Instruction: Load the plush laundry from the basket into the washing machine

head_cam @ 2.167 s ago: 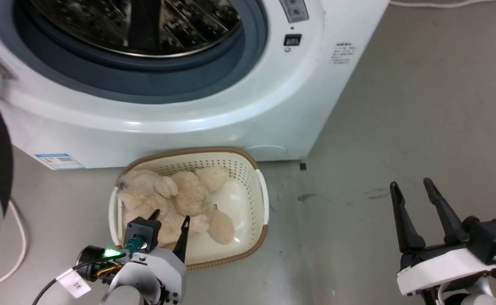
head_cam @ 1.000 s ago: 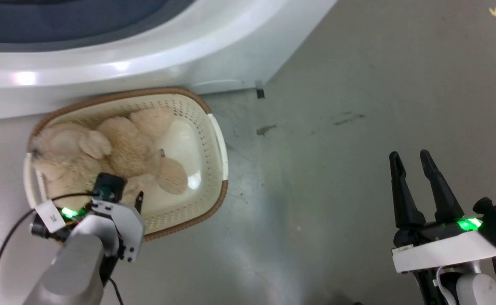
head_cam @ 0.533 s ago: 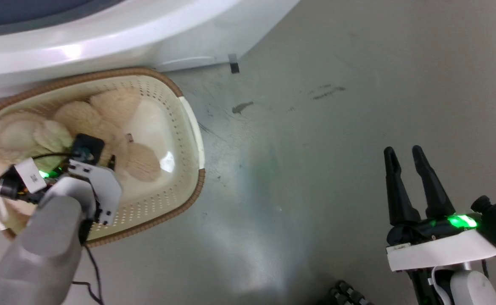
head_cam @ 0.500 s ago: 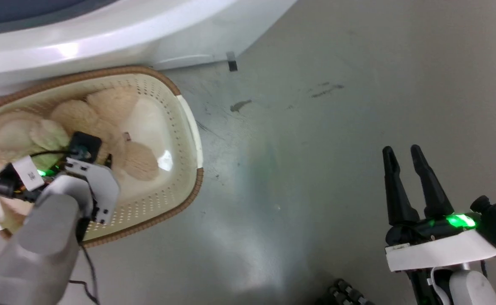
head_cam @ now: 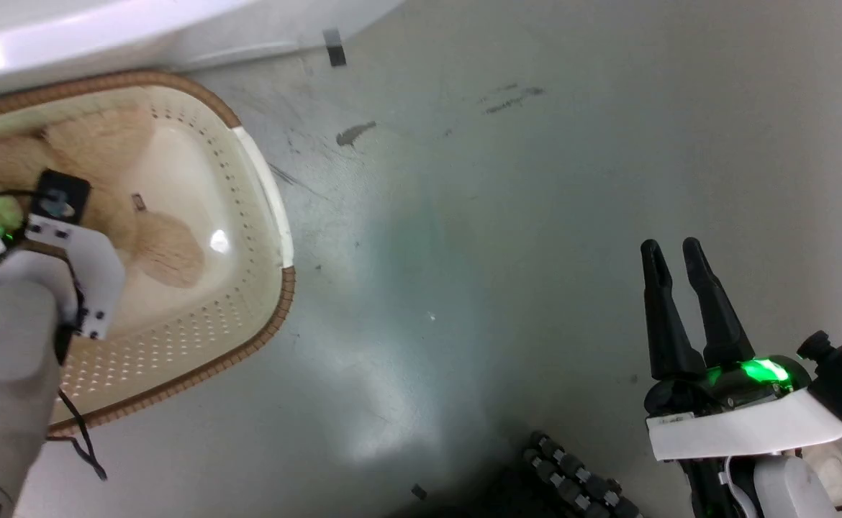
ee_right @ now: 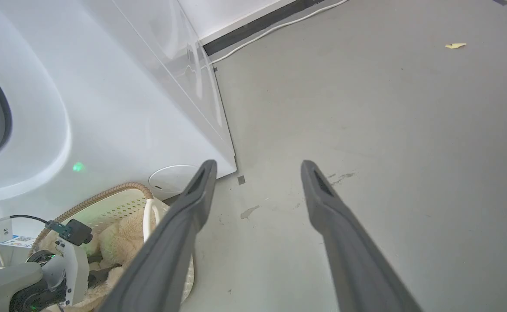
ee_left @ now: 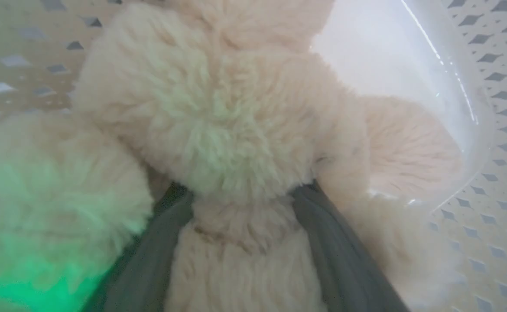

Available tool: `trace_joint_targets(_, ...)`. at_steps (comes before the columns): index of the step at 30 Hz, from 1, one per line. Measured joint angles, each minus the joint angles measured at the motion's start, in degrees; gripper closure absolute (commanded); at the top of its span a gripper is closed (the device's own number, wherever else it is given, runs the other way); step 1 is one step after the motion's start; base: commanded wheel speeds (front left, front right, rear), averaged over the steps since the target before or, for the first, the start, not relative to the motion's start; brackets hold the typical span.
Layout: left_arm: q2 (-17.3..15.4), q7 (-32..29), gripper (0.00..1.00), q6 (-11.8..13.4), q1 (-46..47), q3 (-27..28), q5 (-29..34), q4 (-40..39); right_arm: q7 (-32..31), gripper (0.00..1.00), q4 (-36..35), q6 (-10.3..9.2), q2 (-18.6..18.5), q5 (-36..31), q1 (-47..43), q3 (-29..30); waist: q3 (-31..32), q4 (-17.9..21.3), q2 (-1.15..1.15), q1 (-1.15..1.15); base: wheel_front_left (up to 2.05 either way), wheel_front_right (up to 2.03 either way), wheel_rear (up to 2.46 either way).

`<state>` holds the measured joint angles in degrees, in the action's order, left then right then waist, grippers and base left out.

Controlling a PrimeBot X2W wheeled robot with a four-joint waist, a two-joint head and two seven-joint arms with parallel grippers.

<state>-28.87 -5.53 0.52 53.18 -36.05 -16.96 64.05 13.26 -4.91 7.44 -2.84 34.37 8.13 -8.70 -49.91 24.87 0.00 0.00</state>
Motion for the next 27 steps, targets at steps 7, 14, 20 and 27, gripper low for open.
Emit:
trace_joint_targets(7,-1.67,0.13,1.0,-2.25,3.26,-2.01,-2.32,3.36,0.8,0.0,-0.1,0.0,0.0,2.03,0.72,-0.36,-3.62,1.55,0.0,-0.01,0.0,0.0,0.0)
trace_joint_targets(14,-2.11,4.94,1.0,-1.66,3.98,-3.09,-4.36,5.8,1.25,0.0,0.31,0.0,0.0,2.61,2.05,1.03,-3.92,2.28,0.0,0.0,0.0,0.0,0.0)
trace_joint_targets(20,2.63,13.02,1.0,-0.94,-1.07,-1.75,-7.45,5.75,1.49,0.0,3.26,0.01,0.01,-0.77,1.71,4.33,1.43,0.6,0.0,0.0,0.0,0.0,0.0)
trace_joint_targets(27,10.17,19.5,1.0,-1.65,-7.58,-1.33,-9.05,3.83,1.51,0.0,5.35,0.0,-0.01,-3.9,-1.36,9.04,11.41,-2.62,0.0,0.0,0.0,0.0,0.0)
